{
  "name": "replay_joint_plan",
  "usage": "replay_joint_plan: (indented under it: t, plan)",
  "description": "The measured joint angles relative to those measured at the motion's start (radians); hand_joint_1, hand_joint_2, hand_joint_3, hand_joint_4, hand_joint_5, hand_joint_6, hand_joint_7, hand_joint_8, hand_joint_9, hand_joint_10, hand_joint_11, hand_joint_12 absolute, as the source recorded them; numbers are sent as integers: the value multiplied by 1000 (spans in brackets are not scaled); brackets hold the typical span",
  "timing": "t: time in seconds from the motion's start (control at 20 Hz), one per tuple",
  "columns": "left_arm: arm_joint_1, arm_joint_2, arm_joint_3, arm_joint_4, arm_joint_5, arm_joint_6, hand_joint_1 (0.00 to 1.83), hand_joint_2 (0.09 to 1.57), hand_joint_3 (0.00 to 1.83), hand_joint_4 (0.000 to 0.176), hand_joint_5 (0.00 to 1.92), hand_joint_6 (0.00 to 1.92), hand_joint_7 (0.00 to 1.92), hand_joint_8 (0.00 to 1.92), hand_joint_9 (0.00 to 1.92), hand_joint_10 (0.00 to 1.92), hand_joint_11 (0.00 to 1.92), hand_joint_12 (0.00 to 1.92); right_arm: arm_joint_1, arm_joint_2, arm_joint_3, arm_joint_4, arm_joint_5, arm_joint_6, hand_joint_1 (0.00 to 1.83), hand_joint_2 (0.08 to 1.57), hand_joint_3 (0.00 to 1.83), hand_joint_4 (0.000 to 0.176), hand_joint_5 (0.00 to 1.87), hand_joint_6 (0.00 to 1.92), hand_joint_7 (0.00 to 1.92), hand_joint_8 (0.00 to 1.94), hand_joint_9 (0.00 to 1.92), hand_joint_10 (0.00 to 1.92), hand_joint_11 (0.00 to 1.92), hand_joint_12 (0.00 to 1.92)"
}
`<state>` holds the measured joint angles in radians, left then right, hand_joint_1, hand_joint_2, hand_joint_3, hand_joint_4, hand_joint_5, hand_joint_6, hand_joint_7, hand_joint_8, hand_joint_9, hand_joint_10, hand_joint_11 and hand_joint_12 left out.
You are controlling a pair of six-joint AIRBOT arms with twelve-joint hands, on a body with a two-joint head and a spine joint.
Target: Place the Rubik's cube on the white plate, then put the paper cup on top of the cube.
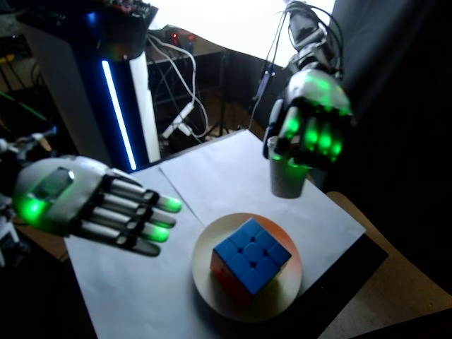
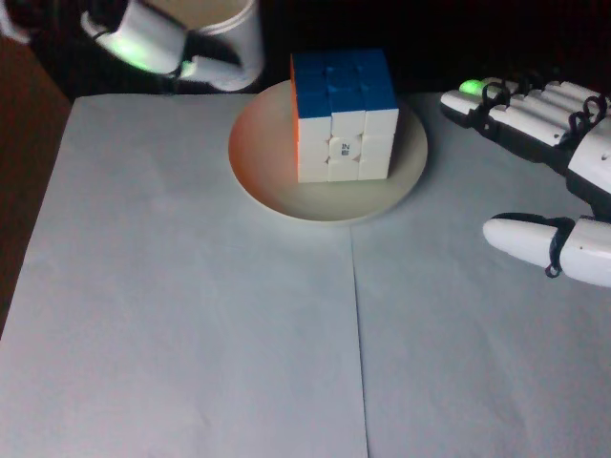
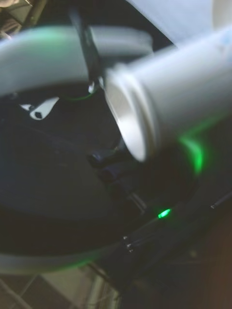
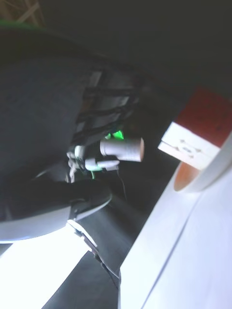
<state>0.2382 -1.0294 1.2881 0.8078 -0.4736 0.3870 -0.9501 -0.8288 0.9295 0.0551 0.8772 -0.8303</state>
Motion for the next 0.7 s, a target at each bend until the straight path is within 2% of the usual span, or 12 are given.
replay_joint_plan:
  t: [0.05,0.1,0.15,0.2,0.25,0.3,0.35,0.45,0.5,0.55,0.65,0.7]
  plan:
    - [-1,-19,15,2,10,-6,1278,1062,509,86,256,1759,621,1680,458,1921,614,1921,0,0,1,1,0,0,367,1329,0,20,0,0,0,0,39,2,0,306]
    - [-7,-38,27,4,27,-6,1283,1043,547,66,249,1792,625,1687,494,1921,659,1921,0,0,4,-3,0,-1,377,1333,1,6,0,0,0,0,43,3,0,368]
    - [-11,-58,48,1,35,-6,1280,1045,555,67,248,1796,618,1698,476,1921,636,1921,0,-1,6,2,0,0,376,1328,0,18,0,0,0,0,46,4,0,374]
    - [-20,-72,63,-1,40,-11,1277,1050,557,53,251,1802,610,1711,475,1921,649,1921,0,-1,6,3,0,0,384,1323,0,34,0,0,0,0,42,2,0,364]
    - [-23,-94,86,-12,46,-16,1211,669,1013,76,242,1810,314,1769,426,1884,545,1921,0,-2,6,2,0,0,405,1323,1,16,0,0,0,0,40,1,0,314]
    - [-23,-113,103,-18,50,-22,1195,621,1088,79,232,1826,284,1750,380,1843,451,1921,0,-5,6,2,0,-1,397,1327,2,8,0,0,0,0,37,0,0,302]
    - [-23,-129,119,-18,59,-32,1200,602,1121,65,228,1856,263,1772,361,1855,430,1921,0,-8,6,1,0,0,395,1328,3,0,0,0,0,0,40,2,0,297]
    - [-23,-168,151,-24,73,-49,1229,641,1032,49,199,1811,244,1719,355,1819,465,1921,0,-11,6,0,0,0,422,1320,0,25,0,0,0,0,32,4,0,199]
    - [-23,-187,167,-37,75,-51,1244,685,954,23,161,1803,180,1698,268,1821,365,1921,0,-11,6,1,0,0,423,1323,1,30,0,0,0,0,25,2,0,113]
    - [-23,-201,178,-44,77,-51,1216,654,967,92,230,1838,187,1675,254,1795,311,1921,0,-11,7,2,0,0,417,1333,5,6,0,0,0,0,27,3,0,105]
    - [-23,-241,208,-76,87,-52,1221,631,1027,81,208,1919,158,1818,254,1910,369,1921,0,-11,8,1,0,0,403,1332,3,0,0,0,0,0,25,2,0,109]
    - [-23,-251,216,-91,87,-51,1241,583,1050,116,271,1908,215,1874,341,1921,510,1921,0,-11,8,0,0,0,408,1326,0,0,0,0,0,0,19,0,0,48]
